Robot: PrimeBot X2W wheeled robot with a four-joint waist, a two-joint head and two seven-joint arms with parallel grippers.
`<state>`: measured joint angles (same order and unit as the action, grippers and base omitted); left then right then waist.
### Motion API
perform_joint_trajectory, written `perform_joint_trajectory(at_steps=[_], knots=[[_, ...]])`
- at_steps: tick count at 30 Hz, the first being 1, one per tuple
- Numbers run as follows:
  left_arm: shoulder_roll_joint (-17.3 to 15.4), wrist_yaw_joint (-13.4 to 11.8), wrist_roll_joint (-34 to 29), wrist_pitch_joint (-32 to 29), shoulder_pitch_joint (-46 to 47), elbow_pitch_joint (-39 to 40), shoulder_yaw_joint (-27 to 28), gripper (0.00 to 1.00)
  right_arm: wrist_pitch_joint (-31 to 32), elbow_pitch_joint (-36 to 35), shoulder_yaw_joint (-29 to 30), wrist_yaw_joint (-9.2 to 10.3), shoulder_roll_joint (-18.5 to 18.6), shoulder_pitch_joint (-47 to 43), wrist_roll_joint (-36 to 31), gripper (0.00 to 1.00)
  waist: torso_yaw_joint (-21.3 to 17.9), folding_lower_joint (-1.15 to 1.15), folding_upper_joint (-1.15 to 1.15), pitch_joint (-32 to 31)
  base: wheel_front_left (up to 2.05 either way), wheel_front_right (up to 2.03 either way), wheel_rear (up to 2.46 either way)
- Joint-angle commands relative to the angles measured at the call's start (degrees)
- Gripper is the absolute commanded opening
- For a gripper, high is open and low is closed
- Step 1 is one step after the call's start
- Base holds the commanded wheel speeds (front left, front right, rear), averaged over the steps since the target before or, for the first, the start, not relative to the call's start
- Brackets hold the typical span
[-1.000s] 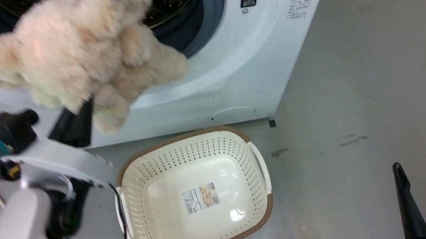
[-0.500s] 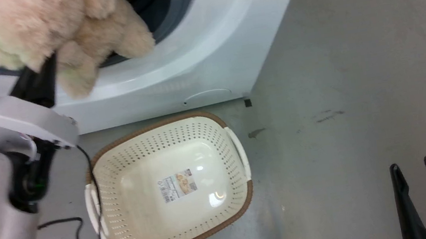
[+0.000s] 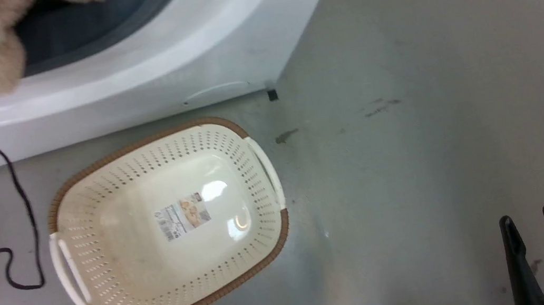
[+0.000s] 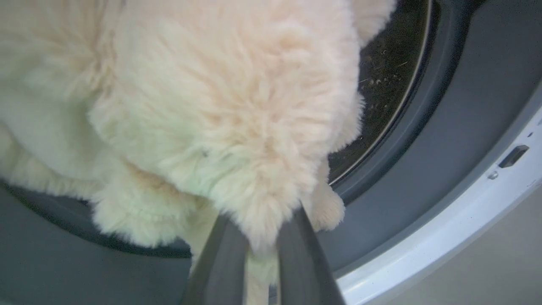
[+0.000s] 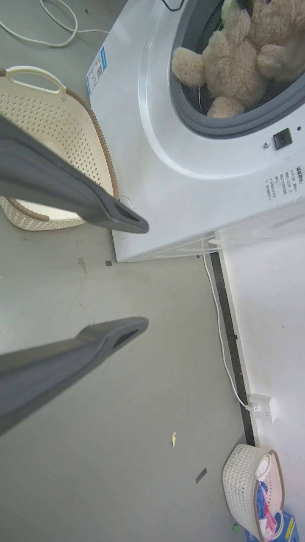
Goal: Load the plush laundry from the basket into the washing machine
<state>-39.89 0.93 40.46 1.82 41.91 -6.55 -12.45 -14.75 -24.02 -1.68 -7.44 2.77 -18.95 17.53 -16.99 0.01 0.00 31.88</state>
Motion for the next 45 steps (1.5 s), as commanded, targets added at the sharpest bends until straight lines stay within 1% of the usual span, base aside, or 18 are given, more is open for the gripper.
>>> perform_joint_trajectory(at_steps=[1,6,10,16,20,23,32,40,41,45], knots=[[-0.4,-0.1,-0.4,0.6,1.4,0.8,0.4,0.0,-0.2,-0.5,-0.2,-0.05,0.1,-0.7,0.4,1.0,-1.3,-0.01,0.0,1.4,0.0,0.0,0.0],[-3.1,-0.6,-1.6,0.2,1.7,2.6,1.2,0.0,-0.2,-1.7,-1.4,-0.05,0.1,-1.6,1.2,1.0,-3.3,-0.01,0.0,3.3,0.0,0.0,0.0],[-5.7,-1.4,-2.0,-1.0,2.0,3.8,2.5,0.0,-0.2,-2.7,-2.2,-0.05,0.1,-2.5,1.8,1.0,-4.9,-0.01,0.0,4.5,0.0,0.0,0.0],[-9.8,-2.5,-1.5,-3.6,3.7,5.4,5.5,0.0,-0.2,-3.9,-3.2,-0.05,0.1,-4.2,2.6,1.0,-7.0,-0.01,0.0,6.6,0.0,0.0,0.0],[-12.4,-2.8,-0.9,-5.2,5.7,6.6,7.5,0.0,-0.3,-4.7,-3.9,-0.05,0.1,-5.2,2.9,1.0,-8.2,-0.01,0.0,8.3,0.0,0.0,0.0],[-13.9,-3.0,-0.5,-6.1,7.1,7.6,8.7,0.0,-0.3,-5.2,-4.5,-0.05,0.1,-5.9,3.0,1.0,-8.8,-0.01,0.0,9.2,0.0,0.0,0.0],[-16.5,-3.6,0.3,-8.7,9.9,10.3,10.2,0.0,-0.3,-6.8,-6.6,-0.05,0.1,-7.1,2.8,1.0,-10.8,-0.01,0.0,11.5,0.0,0.0,0.0],[-18.3,-4.4,2.3,-12.7,8.9,10.6,11.0,0.0,-0.3,-7.4,-7.1,-0.05,0.1,-8.1,3.2,1.0,-11.7,-0.01,0.0,12.8,0.0,0.0,0.0],[-18.7,-4.8,2.8,-14.1,8.1,10.6,11.0,1.0,-0.3,-7.5,-7.1,-0.05,0.1,-8.0,3.4,1.0,-11.4,-0.01,0.0,13.0,0.0,0.0,0.0],[-18.4,-4.9,3.4,-14.4,7.7,10.6,10.9,1.0,-0.3,-7.3,-6.8,-0.05,0.1,-7.6,3.3,1.0,-10.9,-0.01,0.0,12.9,0.0,0.0,0.0]])
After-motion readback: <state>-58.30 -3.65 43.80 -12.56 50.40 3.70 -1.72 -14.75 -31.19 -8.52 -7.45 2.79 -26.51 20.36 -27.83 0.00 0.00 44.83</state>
